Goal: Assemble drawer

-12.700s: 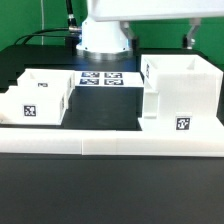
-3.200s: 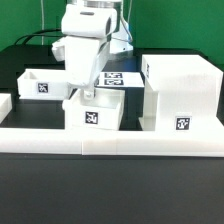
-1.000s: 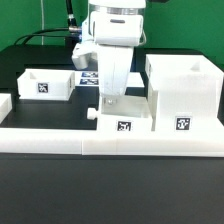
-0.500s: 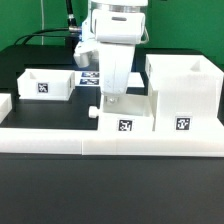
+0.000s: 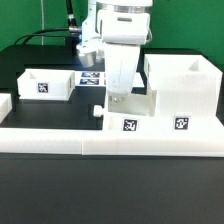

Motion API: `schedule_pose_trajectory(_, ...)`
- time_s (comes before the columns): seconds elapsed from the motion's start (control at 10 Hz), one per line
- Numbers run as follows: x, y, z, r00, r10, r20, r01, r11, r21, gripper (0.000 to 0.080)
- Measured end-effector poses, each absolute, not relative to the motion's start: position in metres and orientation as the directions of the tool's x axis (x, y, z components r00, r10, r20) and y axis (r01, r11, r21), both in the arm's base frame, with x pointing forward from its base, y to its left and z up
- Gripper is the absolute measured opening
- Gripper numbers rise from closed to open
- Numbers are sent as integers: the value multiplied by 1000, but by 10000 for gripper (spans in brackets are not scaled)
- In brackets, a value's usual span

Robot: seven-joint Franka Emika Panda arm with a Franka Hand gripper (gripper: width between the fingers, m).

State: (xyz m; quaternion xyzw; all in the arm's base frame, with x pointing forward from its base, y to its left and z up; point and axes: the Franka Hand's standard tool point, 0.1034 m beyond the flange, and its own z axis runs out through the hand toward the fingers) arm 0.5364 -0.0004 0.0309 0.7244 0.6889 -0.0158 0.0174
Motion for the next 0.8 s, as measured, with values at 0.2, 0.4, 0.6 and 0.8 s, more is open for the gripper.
schedule_pose_trajectory(0.2, 536, -1, 31, 51, 998, -47, 999, -51, 2, 46)
schedule_pose_trajectory(0.4, 536, 0, 29, 55, 997, -47, 998, -55, 1, 46)
schedule_pose_trajectory(0.6, 538, 10, 24, 42, 998, -40, 999, -42, -2, 46)
schedule_pose_trajectory(0.8, 539, 10, 25, 45, 998, -40, 999, -45, -1, 46)
